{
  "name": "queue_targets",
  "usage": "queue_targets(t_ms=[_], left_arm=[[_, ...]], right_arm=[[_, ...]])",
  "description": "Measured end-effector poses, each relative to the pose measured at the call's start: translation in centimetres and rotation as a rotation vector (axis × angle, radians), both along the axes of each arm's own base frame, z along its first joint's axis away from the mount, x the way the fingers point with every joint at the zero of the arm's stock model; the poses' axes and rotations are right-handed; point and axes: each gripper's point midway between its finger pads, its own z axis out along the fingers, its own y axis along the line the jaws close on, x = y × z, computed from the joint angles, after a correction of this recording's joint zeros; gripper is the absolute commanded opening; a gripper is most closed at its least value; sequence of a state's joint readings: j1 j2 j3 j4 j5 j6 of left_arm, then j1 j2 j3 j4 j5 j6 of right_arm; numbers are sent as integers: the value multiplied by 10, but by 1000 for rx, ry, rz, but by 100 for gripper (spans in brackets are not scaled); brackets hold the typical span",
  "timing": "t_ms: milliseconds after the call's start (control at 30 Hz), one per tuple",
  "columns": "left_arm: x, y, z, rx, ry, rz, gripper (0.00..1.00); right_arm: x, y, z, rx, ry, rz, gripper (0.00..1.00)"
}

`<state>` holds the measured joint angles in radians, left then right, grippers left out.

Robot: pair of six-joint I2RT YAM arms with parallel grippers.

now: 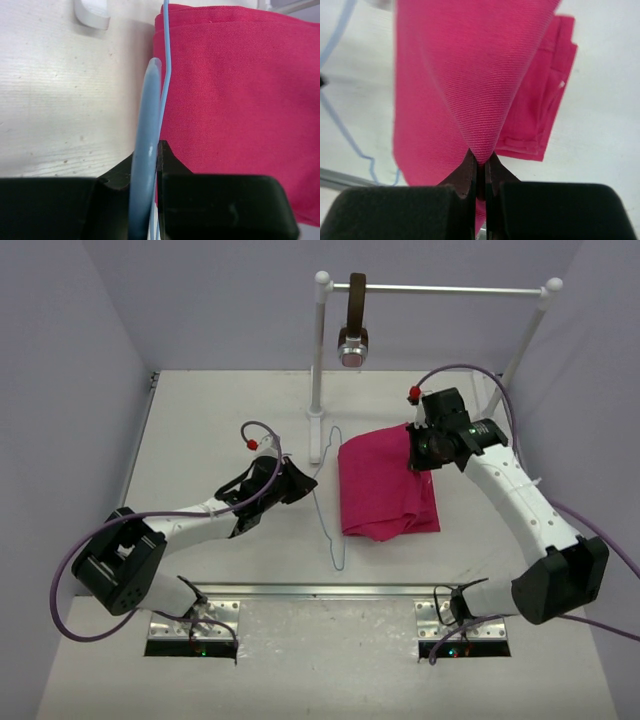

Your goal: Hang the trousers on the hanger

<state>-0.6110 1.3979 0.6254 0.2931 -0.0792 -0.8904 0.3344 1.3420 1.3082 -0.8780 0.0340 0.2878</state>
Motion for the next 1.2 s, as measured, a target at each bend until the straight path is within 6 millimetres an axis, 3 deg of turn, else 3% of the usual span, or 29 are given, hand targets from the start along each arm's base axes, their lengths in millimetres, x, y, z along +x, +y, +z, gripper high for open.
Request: queue_targets(t_ms=[100,167,400,433,467,500,533,667,733,800,933,1000,1033,1100,1200], left_arm=[[-4,5,-9,38,28,-7,0],[-6,5,-11,49,41,-17,0],[-7,0,2,45,38,-49,0],[-8,-1,3,42,37,-56,0],[-8,-2,5,39,39,-63,0],[-8,-4,7,34,36,-70,0],[-8,-6,9,31,34,-77,0],[-9,-3,6,66,44,-92,0],[-11,2,-2,97,64,-95,0],[-11,4,-7,112,77,-101,0],[-10,2,-4,120,76,-116,0],[-9,1,-3,119,79,-116,0],[-9,1,-4,119,83,-115,0],[-9,2,-5,120,89,-113,0],[-10,3,-6,123,93,-110,0]], right_arm=[[2,-26,-50,-60,91,-90,0],[1,-40,-72,-97,136,-135,0],[19,-69,-115,-136,198,-229,0],[20,-74,-121,-136,209,-245,3],[20,-78,-127,-135,223,-259,14],[20,-81,-133,-135,240,-270,39],[20,-83,-139,-137,253,-276,47],[20,-97,-161,-192,305,-310,55],[17,-101,-161,-205,312,-321,57],[18,-100,-145,-201,271,-326,56],[29,-74,-75,-111,46,-284,46],[32,-47,-51,-33,-47,-229,18],[31,-35,-51,-1,-66,-201,6],[23,-11,-68,49,-61,-148,0],[-3,-8,-136,31,88,-140,0]])
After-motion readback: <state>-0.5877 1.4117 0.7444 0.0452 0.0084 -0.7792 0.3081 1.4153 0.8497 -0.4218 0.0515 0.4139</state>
